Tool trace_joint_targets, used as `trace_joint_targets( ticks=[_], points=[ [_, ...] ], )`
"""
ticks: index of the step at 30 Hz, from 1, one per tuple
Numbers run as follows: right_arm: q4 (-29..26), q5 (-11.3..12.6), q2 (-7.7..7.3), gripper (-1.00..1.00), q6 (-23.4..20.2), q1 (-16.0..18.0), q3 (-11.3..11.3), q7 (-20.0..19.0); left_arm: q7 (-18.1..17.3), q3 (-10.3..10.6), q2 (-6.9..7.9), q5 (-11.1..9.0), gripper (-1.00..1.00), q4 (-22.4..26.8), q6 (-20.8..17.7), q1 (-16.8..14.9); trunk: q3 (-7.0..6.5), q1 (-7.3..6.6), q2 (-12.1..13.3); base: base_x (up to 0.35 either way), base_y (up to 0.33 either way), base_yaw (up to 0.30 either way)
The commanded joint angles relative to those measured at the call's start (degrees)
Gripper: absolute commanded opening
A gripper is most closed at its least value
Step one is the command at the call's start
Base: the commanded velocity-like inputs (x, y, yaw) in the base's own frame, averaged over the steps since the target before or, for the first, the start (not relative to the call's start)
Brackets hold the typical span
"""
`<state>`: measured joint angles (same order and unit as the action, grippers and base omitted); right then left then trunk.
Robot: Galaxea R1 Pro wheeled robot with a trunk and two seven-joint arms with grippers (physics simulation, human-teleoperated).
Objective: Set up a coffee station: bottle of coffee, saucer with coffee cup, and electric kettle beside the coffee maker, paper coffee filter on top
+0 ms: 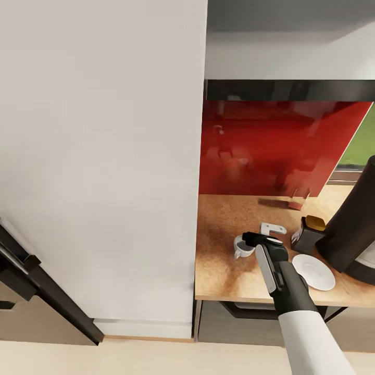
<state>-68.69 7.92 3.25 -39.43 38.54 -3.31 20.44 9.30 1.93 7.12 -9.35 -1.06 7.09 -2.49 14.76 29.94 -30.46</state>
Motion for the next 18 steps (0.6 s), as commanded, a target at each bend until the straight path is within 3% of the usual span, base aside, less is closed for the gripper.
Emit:
trace_joint_targets(
  ticks=[1, 9, 18],
  points=[
    [-0.05, 0.61, 0.02, 1.0, -0.12, 0.05, -0.03, 0.47, 0.02, 0.24, 0.0, -0.5, 1.0, -0.1, 0.3, -0.06, 0.09, 0.02, -0.08, 0.0, 0.0, 0.0],
    [4.27, 0.62, 0.0, 1.0, -0.05, 0.05, -0.1, 0.39, 0.02, 0.26, 0.08, -0.5, 1.0, -0.09, 0.3, -0.06, 0.09, 0.02, -0.08, 0.0, 0.0, 0.0],
    [5.06, 0.69, 0.0, 1.0, -0.02, 0.05, -0.11, 0.39, 0.02, 0.31, 0.16, -0.5, 1.0, -0.09, 0.3, -0.06, 0.09, 0.02, -0.08, 0.0, 0.0, 0.0]
  ],
)
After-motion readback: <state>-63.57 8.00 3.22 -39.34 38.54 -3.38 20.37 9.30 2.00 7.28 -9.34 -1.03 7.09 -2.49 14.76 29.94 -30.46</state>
